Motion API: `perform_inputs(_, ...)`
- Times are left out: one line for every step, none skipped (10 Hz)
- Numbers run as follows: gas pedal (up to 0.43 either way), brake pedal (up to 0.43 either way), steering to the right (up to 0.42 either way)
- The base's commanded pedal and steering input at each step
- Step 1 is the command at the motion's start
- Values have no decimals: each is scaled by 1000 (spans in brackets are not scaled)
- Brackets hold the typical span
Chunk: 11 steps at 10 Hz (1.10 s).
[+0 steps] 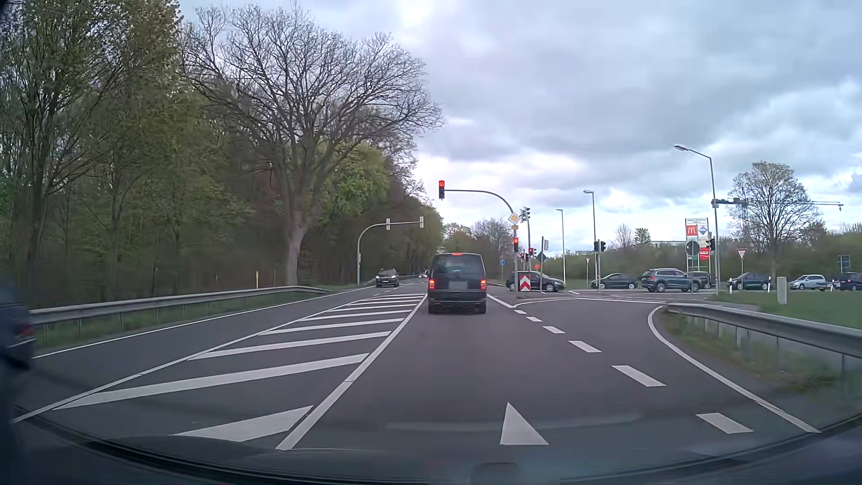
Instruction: Follow the waypoints while adhering to traffic rules and regulations
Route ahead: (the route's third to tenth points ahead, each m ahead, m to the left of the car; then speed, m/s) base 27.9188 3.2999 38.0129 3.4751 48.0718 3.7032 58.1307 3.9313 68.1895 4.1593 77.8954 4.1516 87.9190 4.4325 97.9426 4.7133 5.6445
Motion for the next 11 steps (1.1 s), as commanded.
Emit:
perform_inputs(0, 134, -2)
perform_inputs(0, 140, -3)
perform_inputs(0, 146, -3)
perform_inputs(0, 152, -3)
perform_inputs(0, 152, -3)
perform_inputs(0, 159, -3)
perform_inputs(0, 171, -3)
perform_inputs(0, 177, -3)
perform_inputs(0, 177, -3)
perform_inputs(0, 183, -3)
perform_inputs(0, 189, -3)
